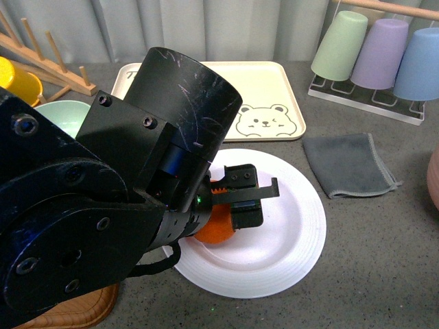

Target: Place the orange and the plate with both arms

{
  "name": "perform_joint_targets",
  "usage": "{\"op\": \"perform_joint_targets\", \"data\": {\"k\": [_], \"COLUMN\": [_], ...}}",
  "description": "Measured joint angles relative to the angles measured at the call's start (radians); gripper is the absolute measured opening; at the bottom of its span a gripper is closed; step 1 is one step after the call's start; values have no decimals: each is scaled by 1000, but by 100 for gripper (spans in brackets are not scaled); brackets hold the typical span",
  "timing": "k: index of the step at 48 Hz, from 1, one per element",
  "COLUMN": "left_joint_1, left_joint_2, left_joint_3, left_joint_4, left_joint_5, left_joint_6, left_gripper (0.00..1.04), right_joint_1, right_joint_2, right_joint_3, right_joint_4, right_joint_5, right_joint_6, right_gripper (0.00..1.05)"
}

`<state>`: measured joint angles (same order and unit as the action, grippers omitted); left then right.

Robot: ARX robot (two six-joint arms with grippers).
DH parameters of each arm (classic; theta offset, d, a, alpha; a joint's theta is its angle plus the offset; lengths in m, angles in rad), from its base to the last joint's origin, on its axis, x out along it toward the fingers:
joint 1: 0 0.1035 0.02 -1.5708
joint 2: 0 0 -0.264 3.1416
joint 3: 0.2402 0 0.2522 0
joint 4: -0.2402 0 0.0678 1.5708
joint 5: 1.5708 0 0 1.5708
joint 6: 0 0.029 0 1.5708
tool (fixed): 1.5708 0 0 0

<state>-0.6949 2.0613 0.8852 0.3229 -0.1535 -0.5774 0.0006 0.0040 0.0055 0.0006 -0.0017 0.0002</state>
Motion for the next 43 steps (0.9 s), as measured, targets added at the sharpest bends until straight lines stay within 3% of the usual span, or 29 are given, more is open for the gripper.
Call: {"op": "perform_joint_targets", "data": {"k": [3,10,27,34,43], "left_joint_1": [0,5,68,177,311], "left_joint_2": [0,-4,-151,-306,-547], "left_joint_3": [0,0,-32,-97,-249], "left_joint_4": [0,3,3,-39,-66], "left_joint_5": [1,11,0,-64,-53], "left_joint_6": [-3,-4,-7,43,111], "left_gripper": [75,100,98,98,98], "right_joint_1": [0,0,0,0,0], "right_joint_2": [0,0,0,0,0], "right_joint_3": [0,0,0,0,0], "right_joint_4": [0,0,0,0,0], "right_joint_5": [0,0,0,0,0], "right_joint_6": [0,0,0,0,0], "right_gripper": [96,96,96,96,96]}}
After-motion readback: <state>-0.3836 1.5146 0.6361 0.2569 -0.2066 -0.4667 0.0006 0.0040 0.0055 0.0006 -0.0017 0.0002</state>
